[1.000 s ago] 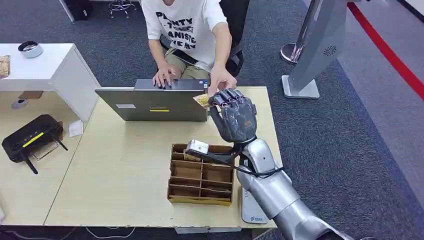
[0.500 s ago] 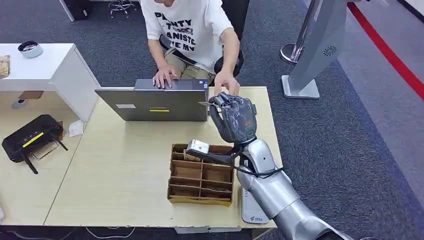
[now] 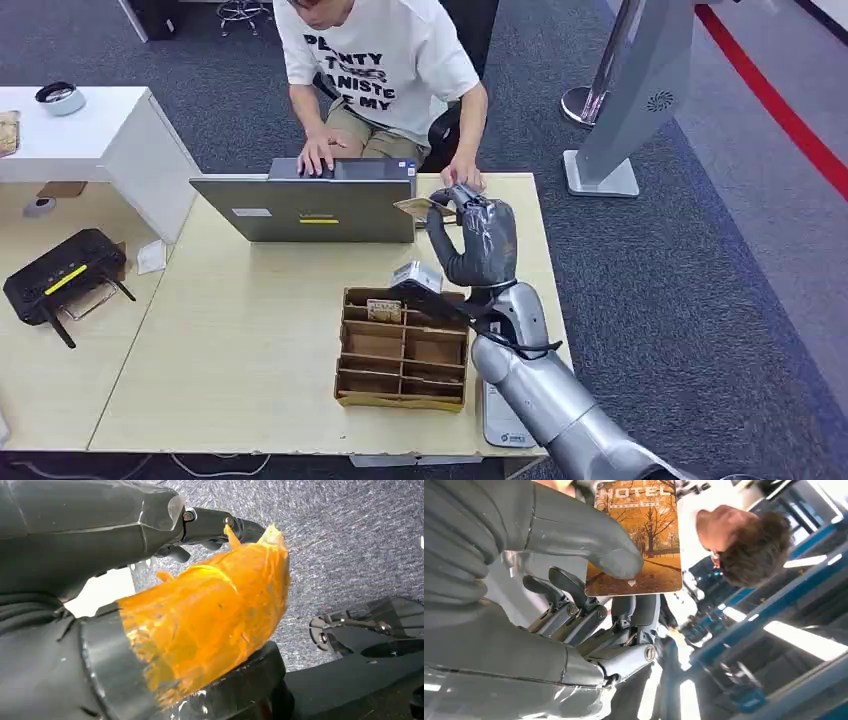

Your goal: Pass the card to the sensor for recognition and then transmit it.

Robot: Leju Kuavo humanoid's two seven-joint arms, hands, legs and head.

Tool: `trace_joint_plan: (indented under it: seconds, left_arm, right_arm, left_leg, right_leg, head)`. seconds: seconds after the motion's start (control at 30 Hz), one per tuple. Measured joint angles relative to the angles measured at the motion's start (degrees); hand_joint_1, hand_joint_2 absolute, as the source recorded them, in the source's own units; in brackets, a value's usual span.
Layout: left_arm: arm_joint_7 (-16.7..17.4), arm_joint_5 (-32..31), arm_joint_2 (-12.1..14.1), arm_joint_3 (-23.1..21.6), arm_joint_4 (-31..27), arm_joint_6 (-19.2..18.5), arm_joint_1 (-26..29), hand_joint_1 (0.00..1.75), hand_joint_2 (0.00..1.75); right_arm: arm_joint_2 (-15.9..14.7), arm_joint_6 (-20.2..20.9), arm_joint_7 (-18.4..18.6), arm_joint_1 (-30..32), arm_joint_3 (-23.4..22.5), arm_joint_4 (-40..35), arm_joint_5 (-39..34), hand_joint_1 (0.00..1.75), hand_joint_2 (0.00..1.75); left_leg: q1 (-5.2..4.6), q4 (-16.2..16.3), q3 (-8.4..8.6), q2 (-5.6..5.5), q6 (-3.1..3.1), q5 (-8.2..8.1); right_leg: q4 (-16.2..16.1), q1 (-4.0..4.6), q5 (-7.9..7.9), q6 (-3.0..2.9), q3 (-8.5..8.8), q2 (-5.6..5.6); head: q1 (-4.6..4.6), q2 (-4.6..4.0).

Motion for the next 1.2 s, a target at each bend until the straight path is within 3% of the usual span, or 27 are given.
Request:
trace_joint_plan:
  seconds: [0.2,0.5,1.2]
  left_arm:
    - [-1.01,1.23,0.07,0.04,0.0,0.88,0.64,0.0,0.0]
    - [-1.68,2.6,0.07,0.79,0.0,1.51,1.17,0.0,0.0]
    - [-1.82,3.37,0.04,1.55,0.0,2.23,1.69,0.0,0.0]
  right_arm:
    - [-0.15,6.76,-3.85,5.17,-1.97,-8.34,-22.25,1.75,1.75]
    - [-1.53,11.02,-4.99,10.89,-6.47,-16.17,-35.0,1.75,1.75]
    - [-3.69,11.32,-5.19,15.49,-10.08,-19.66,-37.62,1.75,1.75]
  left_leg:
    - [-0.01,0.0,-0.01,0.0,0.0,-0.01]
    - [-0.01,0.0,-0.01,-0.03,0.0,0.0]
    - [-0.01,0.01,0.02,0.0,0.0,-0.01]
  right_leg:
    - [-0.01,0.0,0.0,0.0,-0.01,0.0]
    - [-0.01,0.0,0.0,0.0,0.0,-0.02]
    - [-0.03,0.0,-0.01,0.01,-0.02,0.0]
  head:
    - [-0.02,0.0]
    - [-0.02,0.0]
    - [-0.02,0.0]
